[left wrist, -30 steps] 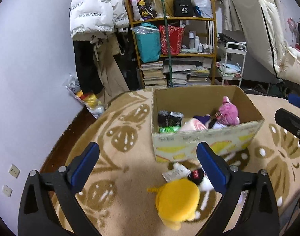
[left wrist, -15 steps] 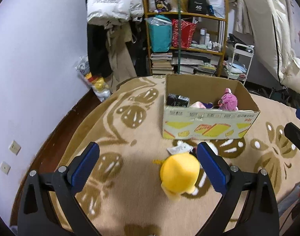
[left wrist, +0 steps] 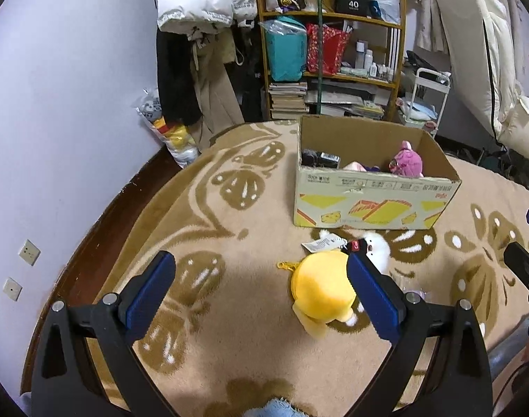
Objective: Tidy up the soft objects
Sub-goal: 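Move both grippers back toward the yellow duck and bagged purple toy, then grasp the yellow duck plush with the left gripper while the right gripper grasps the bagged purple toy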
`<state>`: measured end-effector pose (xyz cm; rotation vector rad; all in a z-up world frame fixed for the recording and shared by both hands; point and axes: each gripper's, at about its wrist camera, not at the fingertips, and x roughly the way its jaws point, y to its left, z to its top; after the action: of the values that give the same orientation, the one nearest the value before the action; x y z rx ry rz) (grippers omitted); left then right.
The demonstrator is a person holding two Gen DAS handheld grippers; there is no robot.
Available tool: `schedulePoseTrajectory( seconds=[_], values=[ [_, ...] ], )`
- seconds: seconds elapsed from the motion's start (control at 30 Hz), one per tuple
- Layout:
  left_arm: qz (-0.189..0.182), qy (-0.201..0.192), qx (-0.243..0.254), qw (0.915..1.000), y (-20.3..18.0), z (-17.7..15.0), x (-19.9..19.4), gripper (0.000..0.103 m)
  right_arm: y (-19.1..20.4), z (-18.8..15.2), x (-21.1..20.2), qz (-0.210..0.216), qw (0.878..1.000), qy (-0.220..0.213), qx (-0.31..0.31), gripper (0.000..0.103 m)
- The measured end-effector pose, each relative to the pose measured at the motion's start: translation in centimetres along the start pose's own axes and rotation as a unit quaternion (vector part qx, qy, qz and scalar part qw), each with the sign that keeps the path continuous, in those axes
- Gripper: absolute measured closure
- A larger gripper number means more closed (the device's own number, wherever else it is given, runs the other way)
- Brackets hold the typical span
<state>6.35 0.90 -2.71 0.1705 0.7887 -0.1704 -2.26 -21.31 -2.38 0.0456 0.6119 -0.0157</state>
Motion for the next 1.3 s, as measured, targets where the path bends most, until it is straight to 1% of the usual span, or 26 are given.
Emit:
schedulePoseTrajectory(
  seconds=[0.2, 0.43, 0.53, 0.6, 0.67, 0.8, 0.97, 1.1, 1.17, 1.3],
  values=[
    [0.002, 0.025, 0.019, 0.9995, -1.1, -0.4, 1.6, 0.005, -0.2, -0.7, 1.9, -0.004, 1.0, 0.026, 0.006, 0.0],
    [-0.006, 0.054, 0.051, 0.9972, -2.6, -0.7, 3.5, 0.005, 0.0, -1.4, 4.6, 0.0, 0.998, 0.065, 0.006, 0.0],
    [-0.009, 0.074, 0.059, 0.9955, -3.2, -0.8, 4.9, 0.005, 0.2, -1.9, 5.9, -0.004, 0.996, 0.087, 0.003, 0.0],
    [-0.018, 0.095, 0.06, 0.9935, -3.5, -0.9, 6.1, 0.005, 0.2, -2.1, 6.8, -0.001, 0.995, 0.101, 0.003, 0.0],
    [-0.026, 0.108, 0.064, 0.9918, -3.9, -1.1, 6.9, 0.005, 0.1, -2.5, 7.8, 0.002, 0.993, 0.12, 0.009, 0.0],
    [-0.026, 0.123, 0.079, 0.9889, -4.8, -1.3, 8.2, 0.005, 0.0, -3.2, 9.3, 0.008, 0.989, 0.149, 0.021, 0.0],
    [-0.031, 0.144, 0.088, 0.9852, -5.5, -1.4, 9.9, 0.005, 0.7, -4.0, 11.0, 0.015, 0.984, 0.178, 0.01, 0.0],
    [-0.033, 0.166, 0.092, 0.9813, -5.9, -1.6, 11.3, 0.005, 1.4, -4.9, 12.3, 0.021, 0.979, 0.205, -0.002, 0.0],
    [-0.04, 0.177, 0.09, 0.9793, -5.9, -1.8, 11.9, 0.005, 1.6, -5.5, 12.8, 0.018, 0.976, 0.216, -0.006, 0.0],
    [-0.054, 0.193, 0.082, 0.9763, -5.8, -2.0, 12.7, 0.005, 2.1, -6.5, 13.7, 0.028, 0.97, 0.241, -0.006, 0.0]
  ],
)
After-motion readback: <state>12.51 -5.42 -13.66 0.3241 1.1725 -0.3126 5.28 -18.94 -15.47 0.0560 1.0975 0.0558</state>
